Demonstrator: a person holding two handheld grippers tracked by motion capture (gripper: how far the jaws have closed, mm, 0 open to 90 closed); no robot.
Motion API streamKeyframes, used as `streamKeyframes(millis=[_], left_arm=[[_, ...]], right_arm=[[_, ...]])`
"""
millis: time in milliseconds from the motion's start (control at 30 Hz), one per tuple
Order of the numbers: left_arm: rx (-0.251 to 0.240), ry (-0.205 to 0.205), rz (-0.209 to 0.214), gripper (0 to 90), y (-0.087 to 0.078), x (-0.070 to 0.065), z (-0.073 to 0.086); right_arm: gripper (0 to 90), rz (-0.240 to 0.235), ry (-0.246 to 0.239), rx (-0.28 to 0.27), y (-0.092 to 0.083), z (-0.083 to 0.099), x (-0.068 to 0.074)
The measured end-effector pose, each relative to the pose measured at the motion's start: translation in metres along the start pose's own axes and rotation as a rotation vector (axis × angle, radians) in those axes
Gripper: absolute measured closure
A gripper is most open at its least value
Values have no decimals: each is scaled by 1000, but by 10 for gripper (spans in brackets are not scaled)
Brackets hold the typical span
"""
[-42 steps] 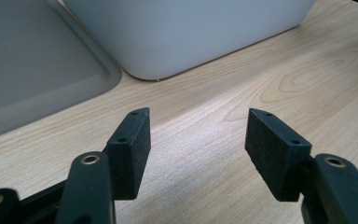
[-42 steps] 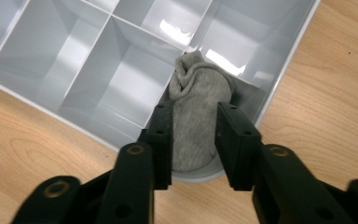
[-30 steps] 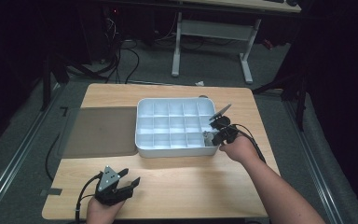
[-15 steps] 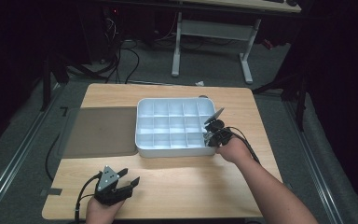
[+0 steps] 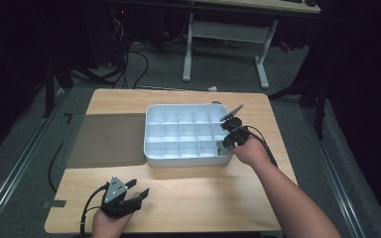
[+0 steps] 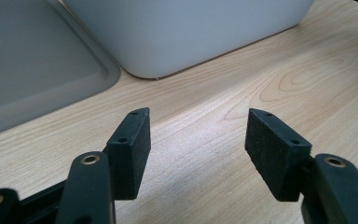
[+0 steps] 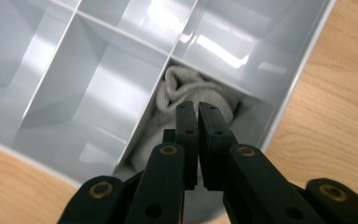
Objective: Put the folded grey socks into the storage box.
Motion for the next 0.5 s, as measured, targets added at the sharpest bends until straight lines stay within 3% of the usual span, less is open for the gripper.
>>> streamKeyframes(millis=[133, 200, 500], left_arm=[[-1, -2, -2, 410, 0, 0, 0], [-2, -3, -2, 410, 0, 1, 1], [-2, -3, 0, 410, 1, 0, 1]], right_arm=[[845, 3, 1, 15, 9, -4, 0], [857, 13, 1, 28, 19, -5, 0], [900, 16, -26, 66, 32, -6, 3]])
Point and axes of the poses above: each handheld gripper's, and its own axes: y roughly forward along the jaws, z roughly out of its underside, x roughly to its left, the point moved 1 cm from there along y, roughly forward along the jaws, and after that the axes turned 2 degrees about z, right-handed, at the moved point
